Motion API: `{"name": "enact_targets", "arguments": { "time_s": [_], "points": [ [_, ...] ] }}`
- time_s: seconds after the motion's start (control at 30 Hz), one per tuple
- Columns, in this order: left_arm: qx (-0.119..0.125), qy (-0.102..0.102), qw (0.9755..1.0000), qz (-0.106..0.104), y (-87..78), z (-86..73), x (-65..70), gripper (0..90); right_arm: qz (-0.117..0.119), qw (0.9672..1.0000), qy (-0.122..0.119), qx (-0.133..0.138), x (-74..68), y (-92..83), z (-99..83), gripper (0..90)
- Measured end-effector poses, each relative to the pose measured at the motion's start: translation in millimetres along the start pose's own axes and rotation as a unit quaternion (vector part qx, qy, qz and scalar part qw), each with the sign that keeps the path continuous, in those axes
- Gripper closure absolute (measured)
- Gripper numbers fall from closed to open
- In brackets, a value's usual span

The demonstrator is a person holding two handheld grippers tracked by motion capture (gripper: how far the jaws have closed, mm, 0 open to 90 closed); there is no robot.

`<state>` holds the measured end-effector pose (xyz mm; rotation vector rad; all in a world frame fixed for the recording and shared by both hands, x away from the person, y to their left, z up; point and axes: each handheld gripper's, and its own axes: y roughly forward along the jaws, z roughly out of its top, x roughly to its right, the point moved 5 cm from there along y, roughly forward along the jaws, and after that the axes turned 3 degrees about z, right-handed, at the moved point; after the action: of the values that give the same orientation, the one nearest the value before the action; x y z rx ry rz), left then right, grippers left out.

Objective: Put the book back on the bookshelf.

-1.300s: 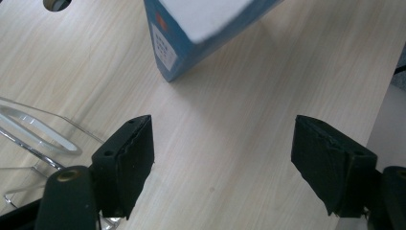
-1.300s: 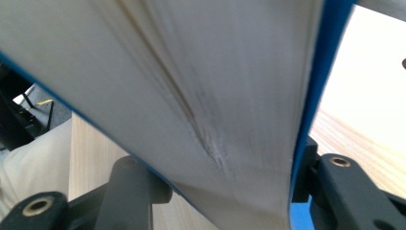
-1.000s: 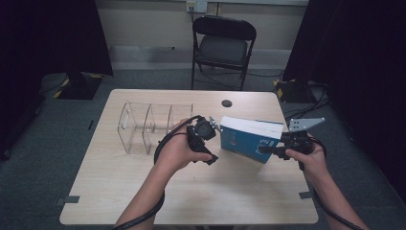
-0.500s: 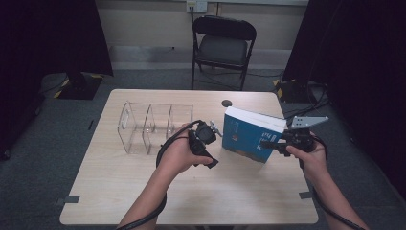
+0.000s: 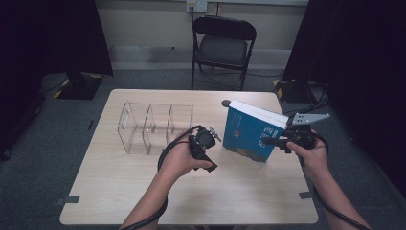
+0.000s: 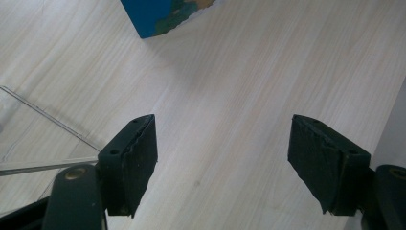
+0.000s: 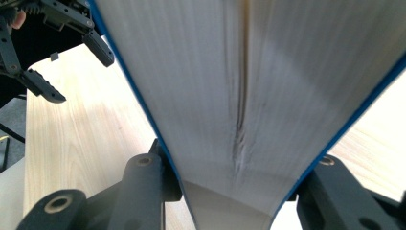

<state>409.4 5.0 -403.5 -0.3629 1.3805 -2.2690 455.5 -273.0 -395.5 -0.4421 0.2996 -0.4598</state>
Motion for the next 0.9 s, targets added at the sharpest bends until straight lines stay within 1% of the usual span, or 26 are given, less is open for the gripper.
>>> {"name": "enact_targets", "arguments": {
  "time_s": [0.17, 0.2, 0.27, 0.33, 0.4, 0.43, 0.47, 0.53, 0.57, 0.6, 0.7, 0.73, 0.8, 0.83, 0.9],
  "points": [
    [0.000, -0.002, 1.0000, -0.005, 6.4, -3.8, -0.7, 25.4, -0.001, 1.0000, -0.003, 0.000, 0.8, -0.1, 0.4, 58.4],
    [0.002, -0.013, 0.9999, -0.011, 9.5, -5.6, 0.1, 25.6, -0.001, 1.0000, -0.004, -0.003, 1.0, -0.2, 0.9, 58.4],
    [0.001, -0.012, 0.9998, -0.014, 11.9, -7.3, 1.0, 25.6, -0.002, 1.0000, -0.003, -0.006, 1.3, -0.2, 1.7, 58.3],
    [-0.001, -0.008, 0.9999, -0.008, 13.5, -8.6, 0.8, 25.6, -0.007, 0.9999, -0.005, -0.011, 2.1, -0.6, 2.8, 58.2],
    [0.007, -0.013, 0.9999, -0.009, 15.3, -9.3, 1.7, 25.7, -0.011, 0.9998, -0.009, -0.014, 2.3, -1.1, 3.8, 58.2],
    [0.007, -0.013, 0.9999, -0.009, 15.3, -9.3, 1.7, 25.8, -0.014, 0.9997, -0.011, -0.014, 2.4, -1.3, 4.5, 58.1],
    [0.008, -0.008, 0.9999, -0.008, 17.4, -11.3, 2.1, 25.8, -0.017, 0.9996, -0.013, -0.016, 2.7, -1.7, 4.9, 58.1],
    [0.010, -0.009, 0.9999, -0.010, 18.6, -13.0, 3.0, 25.8, -0.017, 0.9996, -0.014, -0.019, 3.0, -2.2, 5.1, 58.1],
    [0.015, -0.013, 0.9997, -0.011, 19.8, -14.3, 3.4, 25.8, -0.014, 0.9996, -0.013, -0.019, 3.0, -2.2, 5.6, 58.0],
    [0.015, -0.015, 0.9997, -0.013, 21.0, -16.0, 3.8, 25.6, -0.015, 0.9994, -0.017, -0.025, 2.4, -2.1, 6.3, 57.6],
    [0.016, -0.020, 0.9995, -0.016, 25.3, -22.4, 4.7, 25.6, -0.015, 0.9993, -0.015, -0.031, 2.1, -2.7, 7.9, 57.0],
    [0.014, -0.019, 0.9996, -0.016, 26.0, -24.0, 4.8, 25.6, -0.017, 0.9991, -0.017, -0.035, 1.9, -2.8, 8.7, 56.8],
    [0.016, -0.019, 0.9995, -0.018, 27.5, -26.4, 5.2, 25.7, -0.018, 0.9988, -0.014, -0.042, 1.6, -3.1, 10.7, 55.7],
    [0.013, -0.016, 0.9996, -0.017, 27.4, -27.4, 4.9, 25.6, -0.017, 0.9988, -0.011, -0.044, 1.2, -3.7, 12.1, 55.0],
    [0.020, -0.018, 0.9995, -0.016, 28.4, -28.8, 5.4, 25.7, -0.018, 0.9987, -0.006, -0.047, 0.5, -5.3, 15.3, 53.8]
  ]
}}
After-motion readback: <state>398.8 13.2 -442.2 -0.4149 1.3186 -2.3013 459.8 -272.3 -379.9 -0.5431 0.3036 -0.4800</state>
